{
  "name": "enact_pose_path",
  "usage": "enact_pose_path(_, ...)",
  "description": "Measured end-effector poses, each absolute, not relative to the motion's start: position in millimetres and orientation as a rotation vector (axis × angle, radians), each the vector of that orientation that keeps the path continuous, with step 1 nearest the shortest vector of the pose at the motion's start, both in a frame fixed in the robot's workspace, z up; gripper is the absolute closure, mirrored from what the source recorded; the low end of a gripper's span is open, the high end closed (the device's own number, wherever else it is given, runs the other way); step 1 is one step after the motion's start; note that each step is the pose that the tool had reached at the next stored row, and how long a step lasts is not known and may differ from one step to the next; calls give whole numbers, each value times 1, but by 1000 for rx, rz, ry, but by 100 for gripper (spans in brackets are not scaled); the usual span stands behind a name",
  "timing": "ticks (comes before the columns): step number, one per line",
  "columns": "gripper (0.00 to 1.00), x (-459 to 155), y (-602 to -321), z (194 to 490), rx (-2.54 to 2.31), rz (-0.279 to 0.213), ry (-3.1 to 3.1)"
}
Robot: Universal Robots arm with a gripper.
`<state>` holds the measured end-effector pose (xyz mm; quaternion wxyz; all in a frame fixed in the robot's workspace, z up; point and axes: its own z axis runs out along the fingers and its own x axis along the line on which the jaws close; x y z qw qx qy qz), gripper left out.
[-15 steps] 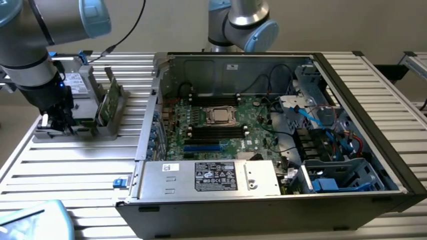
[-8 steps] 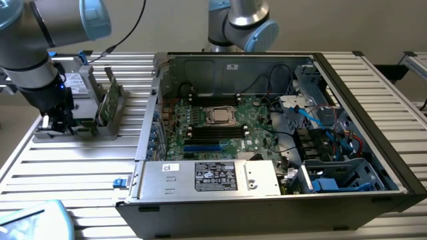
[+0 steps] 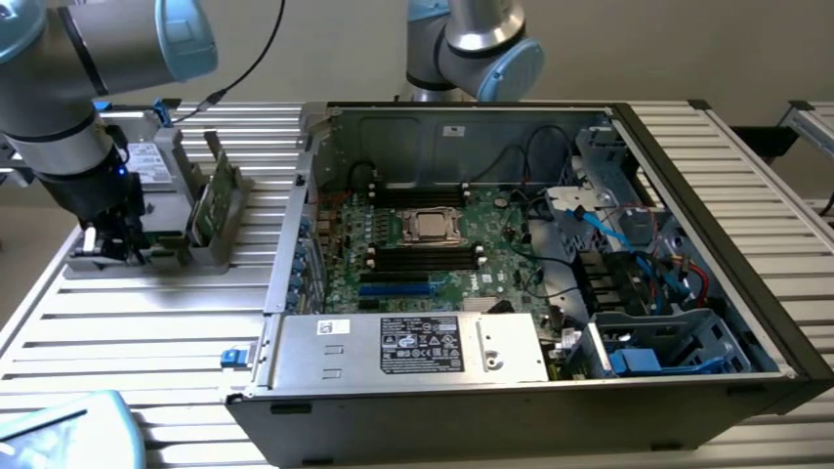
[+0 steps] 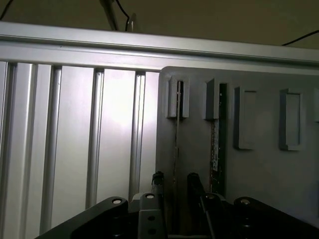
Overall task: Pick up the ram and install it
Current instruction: 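Pick up the ram and move it above insertion slot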
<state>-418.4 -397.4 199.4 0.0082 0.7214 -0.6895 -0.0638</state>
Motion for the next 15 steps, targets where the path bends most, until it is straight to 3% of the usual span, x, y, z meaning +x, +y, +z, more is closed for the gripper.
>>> enact_pose_path(15,67,-419,-397,198,2255,-199,-2155)
